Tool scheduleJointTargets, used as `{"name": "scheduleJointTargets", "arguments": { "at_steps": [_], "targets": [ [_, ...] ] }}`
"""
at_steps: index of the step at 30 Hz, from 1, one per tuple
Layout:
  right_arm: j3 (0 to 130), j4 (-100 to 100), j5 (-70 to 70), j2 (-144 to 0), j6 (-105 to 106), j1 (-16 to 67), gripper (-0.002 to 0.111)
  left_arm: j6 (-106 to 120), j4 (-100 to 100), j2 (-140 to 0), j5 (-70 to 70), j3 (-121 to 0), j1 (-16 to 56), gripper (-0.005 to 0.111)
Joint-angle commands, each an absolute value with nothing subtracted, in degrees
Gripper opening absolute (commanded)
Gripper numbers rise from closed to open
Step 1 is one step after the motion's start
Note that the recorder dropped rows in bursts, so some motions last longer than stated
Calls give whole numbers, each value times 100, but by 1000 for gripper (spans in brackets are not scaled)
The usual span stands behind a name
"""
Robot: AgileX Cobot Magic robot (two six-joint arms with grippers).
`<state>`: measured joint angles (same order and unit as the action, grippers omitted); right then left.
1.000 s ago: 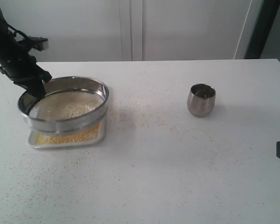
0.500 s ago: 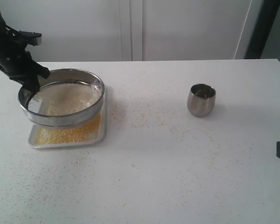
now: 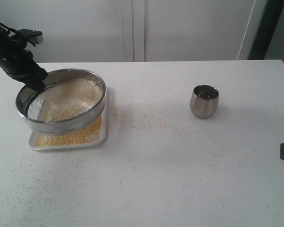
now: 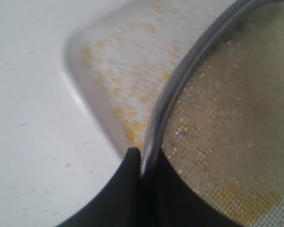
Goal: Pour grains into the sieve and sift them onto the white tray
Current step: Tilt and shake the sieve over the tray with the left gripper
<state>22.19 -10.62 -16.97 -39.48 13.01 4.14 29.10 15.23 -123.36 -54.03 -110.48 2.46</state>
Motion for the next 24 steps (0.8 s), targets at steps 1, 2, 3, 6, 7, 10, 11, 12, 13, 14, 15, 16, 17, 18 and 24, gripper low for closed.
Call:
{"name": "scheduleJointTargets", "arguments": {
  "at_steps": [1,2,3,6,7,10,11,12,13,14,15,16,17,18,24],
  "targets": [
    [2250,-1067,-1661,-3948,1327,394,0,3577,1939,-12261,-5764,-11072,303,0],
    [2250,-1067,-1661,-3948,1327,394,0,2710,1586,-12261,-5496,-11072,300,0],
    [2250,-1067,-1661,-3948,1327,394,0,1502,1064,-12261,-5232,-11072,300,0],
    [2250,-1067,-1661,-3948,1327,394,0,-36,734,-12270,-5029,-11072,300,0],
    [2250,-1067,-1661,-3948,1327,394,0,592,1062,-12270,-5074,-11072,300,0],
    [2250,-1067,-1661,-3948,1327,394,0,3557,2307,-12259,-5565,-11072,300,0],
    [2250,-1067,-1661,-3948,1327,394,0,4297,2443,-12259,-5769,-11072,300,0],
    [2250,-1067,-1661,-3948,1327,394,0,4649,2409,-12259,-5920,-11072,300,0],
    [2250,-1067,-1661,-3948,1327,394,0,4361,2293,-12259,-5795,-11072,283,0],
    [2250,-1067,-1661,-3948,1327,394,0,3720,2039,-12259,-5530,-11072,261,0],
    [2250,-1067,-1661,-3948,1327,394,0,2298,1708,-12259,-5225,-11072,220,0],
    [2250,-1067,-1661,-3948,1327,394,0,1018,1435,-12259,-5022,-11072,180,0],
    [2250,-1067,-1661,-3948,1327,394,0,282,1307,-12259,-4935,-11072,151,0],
    [2250,-1067,-1661,-3948,1327,394,0,0,1379,-12259,-4895,-11072,128,0],
    [2250,-1067,-1661,-3948,1327,394,0,5048,2673,-12259,-6206,-11072,183,0]
  ]
}}
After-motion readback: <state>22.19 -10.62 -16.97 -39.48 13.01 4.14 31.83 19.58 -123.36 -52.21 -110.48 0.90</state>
